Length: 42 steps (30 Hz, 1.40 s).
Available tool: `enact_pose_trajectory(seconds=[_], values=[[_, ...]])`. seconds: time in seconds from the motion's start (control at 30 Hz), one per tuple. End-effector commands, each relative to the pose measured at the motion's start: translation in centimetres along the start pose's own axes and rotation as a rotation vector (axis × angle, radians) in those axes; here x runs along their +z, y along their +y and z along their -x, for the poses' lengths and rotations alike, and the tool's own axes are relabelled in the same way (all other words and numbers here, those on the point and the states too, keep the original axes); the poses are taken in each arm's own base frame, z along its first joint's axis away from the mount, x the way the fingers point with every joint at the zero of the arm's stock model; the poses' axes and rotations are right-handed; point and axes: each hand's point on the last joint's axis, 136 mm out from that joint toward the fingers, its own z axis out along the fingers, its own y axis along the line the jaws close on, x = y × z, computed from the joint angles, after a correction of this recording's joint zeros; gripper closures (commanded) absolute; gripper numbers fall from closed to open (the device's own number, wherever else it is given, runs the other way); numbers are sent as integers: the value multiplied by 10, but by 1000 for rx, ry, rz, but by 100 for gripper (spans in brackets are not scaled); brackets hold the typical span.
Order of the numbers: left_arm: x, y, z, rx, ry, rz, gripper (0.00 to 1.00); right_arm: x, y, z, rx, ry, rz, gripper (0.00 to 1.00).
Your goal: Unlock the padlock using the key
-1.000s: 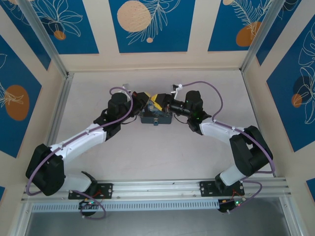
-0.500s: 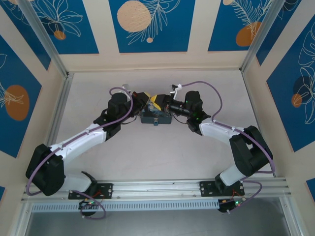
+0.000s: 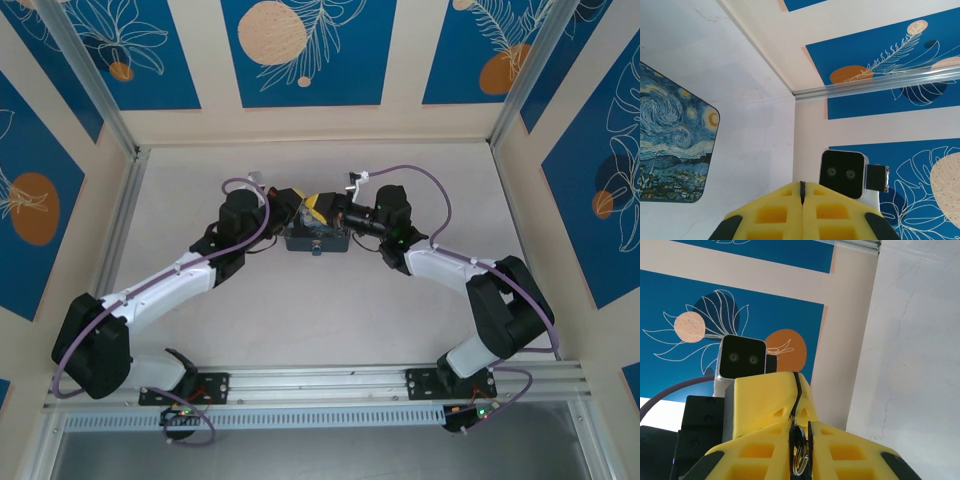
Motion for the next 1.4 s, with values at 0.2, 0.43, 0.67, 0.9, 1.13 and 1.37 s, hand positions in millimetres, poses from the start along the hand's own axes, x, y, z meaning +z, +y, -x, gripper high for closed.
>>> enact_pose_trajectory(seconds=[0.2,0.43,0.67,0.9,1.13,1.37], values=[[-7,-5,0,-2,-17,-16,100,3,18,0,-36,5,45,97],[-9,-5,1,0,-20,-13,100,1,17,2,-33,-8,39,100],[-12,-4,0,5,-19,-4,100,-1,18,7,-31,-22,33,100],[-14,-6,-1,27,-4,3,73,-5,9,7,-15,-18,7,100],[-42,7,1,131,-1,99,3,-26,-16,22,16,-40,-62,100],[-53,53,-35,419,271,264,0,-48,-43,42,20,-18,-193,100]])
